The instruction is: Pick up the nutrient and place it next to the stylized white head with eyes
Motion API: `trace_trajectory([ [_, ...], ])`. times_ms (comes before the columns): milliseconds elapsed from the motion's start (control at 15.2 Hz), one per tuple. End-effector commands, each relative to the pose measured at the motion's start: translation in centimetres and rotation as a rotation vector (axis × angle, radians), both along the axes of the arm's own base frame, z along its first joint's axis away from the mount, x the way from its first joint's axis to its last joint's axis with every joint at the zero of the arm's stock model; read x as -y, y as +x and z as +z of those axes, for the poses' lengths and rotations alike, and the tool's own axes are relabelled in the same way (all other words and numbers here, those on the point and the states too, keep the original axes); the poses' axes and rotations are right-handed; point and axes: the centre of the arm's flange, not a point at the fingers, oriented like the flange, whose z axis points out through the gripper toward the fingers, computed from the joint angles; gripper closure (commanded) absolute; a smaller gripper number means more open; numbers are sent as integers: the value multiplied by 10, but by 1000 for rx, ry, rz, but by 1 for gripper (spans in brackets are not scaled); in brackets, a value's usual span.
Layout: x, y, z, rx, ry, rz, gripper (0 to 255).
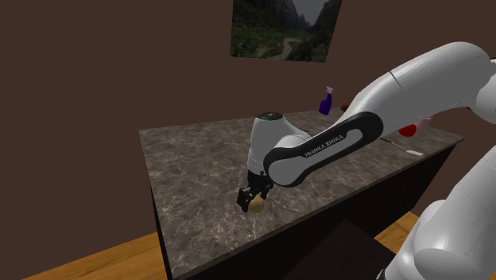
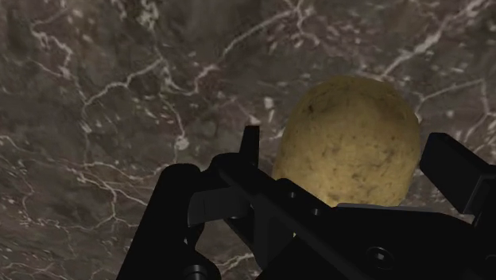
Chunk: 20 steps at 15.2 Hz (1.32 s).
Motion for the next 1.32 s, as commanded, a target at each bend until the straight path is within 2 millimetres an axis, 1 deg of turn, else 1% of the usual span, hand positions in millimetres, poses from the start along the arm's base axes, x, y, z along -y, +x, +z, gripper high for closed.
trace_trajectory([
  [0,0,0,0,0,0,0,0],
  [66,0,0,0,0,0,0,0],
  [132,0,0,0,0,0,0,255],
  [726,0,0,0,0,0,0,255],
  [1254,0,0,42,0,0,0,255],
])
